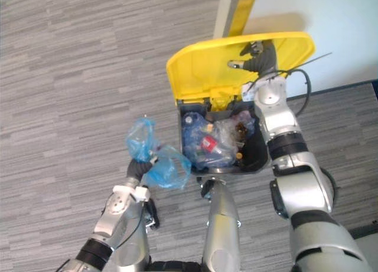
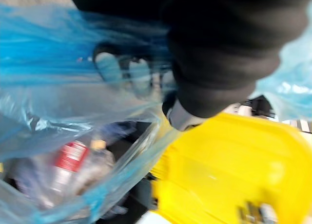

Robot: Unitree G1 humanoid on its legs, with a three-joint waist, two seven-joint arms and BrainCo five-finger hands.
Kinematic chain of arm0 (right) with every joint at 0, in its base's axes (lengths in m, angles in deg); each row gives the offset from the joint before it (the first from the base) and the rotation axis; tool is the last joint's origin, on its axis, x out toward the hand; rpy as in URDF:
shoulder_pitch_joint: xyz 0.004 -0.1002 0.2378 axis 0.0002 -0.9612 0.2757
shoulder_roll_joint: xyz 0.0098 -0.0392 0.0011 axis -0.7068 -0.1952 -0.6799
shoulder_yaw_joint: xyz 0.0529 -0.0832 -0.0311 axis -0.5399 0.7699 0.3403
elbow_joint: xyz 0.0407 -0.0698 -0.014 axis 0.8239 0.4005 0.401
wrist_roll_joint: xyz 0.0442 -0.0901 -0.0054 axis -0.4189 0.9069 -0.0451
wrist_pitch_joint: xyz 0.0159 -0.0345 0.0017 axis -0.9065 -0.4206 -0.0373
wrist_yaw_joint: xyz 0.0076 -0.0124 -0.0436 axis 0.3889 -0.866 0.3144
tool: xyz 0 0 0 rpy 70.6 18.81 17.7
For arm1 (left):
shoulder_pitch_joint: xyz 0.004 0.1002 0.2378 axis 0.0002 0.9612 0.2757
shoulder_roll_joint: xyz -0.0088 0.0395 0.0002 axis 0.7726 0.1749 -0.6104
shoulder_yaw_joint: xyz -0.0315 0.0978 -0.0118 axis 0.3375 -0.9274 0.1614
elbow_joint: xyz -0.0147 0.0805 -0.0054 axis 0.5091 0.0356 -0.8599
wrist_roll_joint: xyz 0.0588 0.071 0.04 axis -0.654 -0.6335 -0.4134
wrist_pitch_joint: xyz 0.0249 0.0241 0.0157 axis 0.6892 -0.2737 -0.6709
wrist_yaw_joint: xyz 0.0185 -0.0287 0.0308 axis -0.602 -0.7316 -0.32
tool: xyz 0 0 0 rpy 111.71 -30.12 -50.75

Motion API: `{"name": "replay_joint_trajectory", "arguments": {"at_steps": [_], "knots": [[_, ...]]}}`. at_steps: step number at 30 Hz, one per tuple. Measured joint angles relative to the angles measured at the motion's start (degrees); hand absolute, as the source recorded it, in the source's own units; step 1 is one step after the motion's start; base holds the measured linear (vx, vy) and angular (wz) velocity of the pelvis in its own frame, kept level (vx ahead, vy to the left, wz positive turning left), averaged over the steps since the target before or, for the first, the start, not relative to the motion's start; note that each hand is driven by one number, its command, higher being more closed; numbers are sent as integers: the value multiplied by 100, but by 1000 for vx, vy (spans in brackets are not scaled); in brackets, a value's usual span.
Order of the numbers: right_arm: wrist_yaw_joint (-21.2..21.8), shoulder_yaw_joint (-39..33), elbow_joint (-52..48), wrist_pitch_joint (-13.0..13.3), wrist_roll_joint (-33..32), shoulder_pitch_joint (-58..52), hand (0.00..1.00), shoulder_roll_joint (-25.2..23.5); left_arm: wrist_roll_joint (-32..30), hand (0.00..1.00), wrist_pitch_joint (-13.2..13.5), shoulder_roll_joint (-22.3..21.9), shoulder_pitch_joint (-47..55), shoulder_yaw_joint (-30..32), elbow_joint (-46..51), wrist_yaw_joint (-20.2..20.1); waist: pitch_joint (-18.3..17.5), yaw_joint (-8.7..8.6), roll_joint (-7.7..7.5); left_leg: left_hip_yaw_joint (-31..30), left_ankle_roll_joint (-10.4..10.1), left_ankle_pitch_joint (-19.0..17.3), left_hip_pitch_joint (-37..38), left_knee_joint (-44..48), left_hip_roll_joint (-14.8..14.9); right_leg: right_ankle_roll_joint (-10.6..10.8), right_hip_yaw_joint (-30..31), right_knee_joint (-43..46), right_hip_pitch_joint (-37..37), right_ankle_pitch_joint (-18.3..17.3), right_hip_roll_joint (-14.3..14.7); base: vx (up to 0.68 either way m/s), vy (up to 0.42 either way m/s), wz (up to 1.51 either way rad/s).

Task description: Gather rubbish on tea table into small bin, then transfer packed bag to large trash can.

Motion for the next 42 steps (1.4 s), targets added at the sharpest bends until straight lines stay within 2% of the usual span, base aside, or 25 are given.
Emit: {"name": "replay_joint_trajectory", "arguments": {"at_steps": [8, 18, 27, 34, 39, 42], "knots": [[181, 31, 217, 1, 67, 1, 0, 42, 237, 100, 139, 20, -574, -513, 905, -128, 0, 16, 0, -60, -19, -25, -11, 136, 78, 7, -6, -3, 88, 8, 52, -23, -18, 1], [281, 435, 266, 3, 118, 187, 0, 228, 339, 100, 178, -93, -1803, -947, 1045, -70, 8, -22, -14, -58, -22, -27, -110, 189, 164, 79, -17, 14, 5, -35, 104, -28, -40, -1], [345, 641, 402, 3, 260, 507, 0, 286, 449, 100, 224, -188, -2804, -1202, 1041, 51, 117, -47, -209, -47, -35, -34, -214, 267, 244, 87, -12, 52, -98, -38, 167, -26, -43, -3], [440, 643, 402, 2, 281, 562, 0, 289, 560, 100, 238, -435, -3420, -1352, 478, 50, 126, -80, -225, -39, -41, -37, -219, 255, 269, 145, -12, 105, -139, -80, 164, -12, -27, 0], [447, 675, 402, 3, 294, 844, 0, 382, 551, 100, 212, -451, -3605, -1419, -391, 47, 193, -136, -364, 12, -51, -30, -430, 242, 289, 146, 6, 100, -380, -86, 148, -22, -60, 1], [456, 683, 401, 3, 301, 949, 0, 417, 492, 100, 77, -437, -3661, -1389, -1075, 47, 229, -165, -433, 65, -50, -29, -587, 277, 323, 145, -2, 116, -547, -83, 165, -14, -46, -8]]}}
